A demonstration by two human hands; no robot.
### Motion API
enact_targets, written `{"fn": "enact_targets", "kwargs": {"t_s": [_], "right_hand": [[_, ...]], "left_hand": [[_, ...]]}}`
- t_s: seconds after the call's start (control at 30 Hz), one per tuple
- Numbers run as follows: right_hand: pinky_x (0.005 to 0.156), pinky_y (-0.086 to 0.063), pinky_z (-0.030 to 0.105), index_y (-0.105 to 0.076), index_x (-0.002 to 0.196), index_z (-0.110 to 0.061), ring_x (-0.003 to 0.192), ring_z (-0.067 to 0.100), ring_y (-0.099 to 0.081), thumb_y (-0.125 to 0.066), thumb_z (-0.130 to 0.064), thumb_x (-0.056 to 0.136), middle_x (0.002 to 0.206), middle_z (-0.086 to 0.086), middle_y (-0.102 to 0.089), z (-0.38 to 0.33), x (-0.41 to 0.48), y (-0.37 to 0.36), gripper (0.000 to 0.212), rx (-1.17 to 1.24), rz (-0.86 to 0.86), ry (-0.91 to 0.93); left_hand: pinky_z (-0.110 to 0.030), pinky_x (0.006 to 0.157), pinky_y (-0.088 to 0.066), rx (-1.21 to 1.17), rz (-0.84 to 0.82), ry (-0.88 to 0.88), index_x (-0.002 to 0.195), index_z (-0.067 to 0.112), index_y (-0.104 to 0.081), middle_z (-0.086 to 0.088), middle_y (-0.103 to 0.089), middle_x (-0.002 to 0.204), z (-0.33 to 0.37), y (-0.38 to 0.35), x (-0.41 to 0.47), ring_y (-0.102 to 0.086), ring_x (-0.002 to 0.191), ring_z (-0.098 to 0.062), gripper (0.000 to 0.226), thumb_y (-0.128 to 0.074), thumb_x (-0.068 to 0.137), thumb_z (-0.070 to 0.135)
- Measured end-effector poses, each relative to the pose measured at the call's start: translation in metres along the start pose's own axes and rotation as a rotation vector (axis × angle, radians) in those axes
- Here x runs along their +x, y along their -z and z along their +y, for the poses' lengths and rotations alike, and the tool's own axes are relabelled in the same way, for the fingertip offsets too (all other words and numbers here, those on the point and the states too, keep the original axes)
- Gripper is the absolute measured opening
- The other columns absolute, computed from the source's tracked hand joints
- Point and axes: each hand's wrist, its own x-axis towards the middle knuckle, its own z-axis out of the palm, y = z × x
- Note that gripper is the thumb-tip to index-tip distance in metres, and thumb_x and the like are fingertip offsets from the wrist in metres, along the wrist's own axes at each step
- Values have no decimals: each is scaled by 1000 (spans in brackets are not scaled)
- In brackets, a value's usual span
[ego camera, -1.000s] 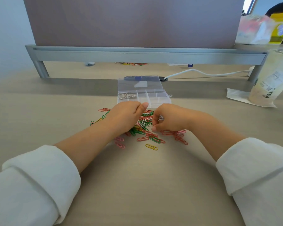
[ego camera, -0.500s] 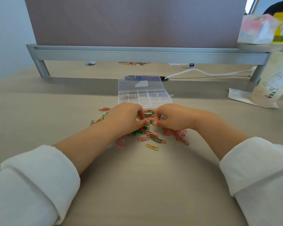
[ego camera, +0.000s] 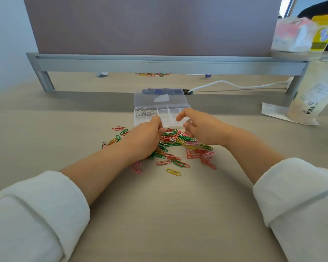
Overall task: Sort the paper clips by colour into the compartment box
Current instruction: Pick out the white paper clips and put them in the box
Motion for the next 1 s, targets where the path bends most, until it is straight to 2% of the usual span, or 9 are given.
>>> {"fn": "enact_targets", "kwargs": {"t_s": [0.1,0.2,0.4,0.5,0.57,0.67,0.77,0.83,1.0], "right_hand": [[54,-34,19,-53,90,-20,62,9,-45,-31,-9,99,71,-7,-48,3,1,1,26,-19,-11,-32],[54,-31,17,-54,84,-18,61,4,-41,-32,-14,100,70,-8,-46,7,0,3,27,-13,-17,-60],[56,-34,27,-57,69,-6,61,18,-43,-47,-45,92,65,7,-48,8,1,0,47,-71,8,-80],[55,-36,21,-58,66,-15,68,13,-50,-58,-44,86,66,-3,-54,10,1,1,36,-98,47,-104],[56,-36,19,-60,71,-18,76,12,-51,-65,-42,82,71,-7,-54,10,0,2,26,-82,54,-122],[56,-37,18,-66,78,-19,75,10,-50,-72,-35,77,76,-8,-54,10,-1,1,17,-52,33,-134],[56,-38,16,-69,84,-20,72,7,-50,-74,-32,76,81,-5,-56,10,-1,1,15,-48,21,-124],[56,-38,14,-71,87,-21,73,6,-49,-73,-30,78,82,-6,-55,10,-1,2,14,-51,15,-115],[53,-32,10,-73,93,-23,63,3,-45,-69,-22,81,70,-17,-49,8,-2,1,12,-39,24,-48]], "left_hand": [[-26,56,-33,-81,22,-21,103,17,-40,0,-52,77,-3,-1,2,-43,62,-5,11,-31,99,22],[-27,65,-37,-117,-10,-43,116,18,-48,7,-48,70,-4,0,3,-44,62,-3,25,-30,99,17],[-21,59,-33,-148,80,-52,72,17,-44,3,-46,66,1,3,11,-41,63,-11,35,-28,99,32],[-24,57,-32,-84,85,-57,64,16,-40,1,-42,62,7,3,18,-39,60,-12,44,-26,98,39],[-27,58,-31,-71,77,-56,68,17,-46,4,-45,66,10,1,24,-43,67,-14,40,-27,100,34],[-23,67,-33,-125,56,-50,97,15,-60,7,-52,81,10,-2,27,-47,82,-13,30,-31,100,17],[-14,61,-37,-134,-4,-81,106,14,-61,5,-57,78,5,-5,24,-52,74,-11,30,-31,98,11],[-17,62,-36,-117,-4,-95,108,16,-60,9,-52,72,2,-3,22,-47,67,-4,31,-31,99,13],[-24,69,-35,158,6,-189,109,26,-62,11,-49,70,4,3,18,-42,74,-10,23,-44,95,31]]}}
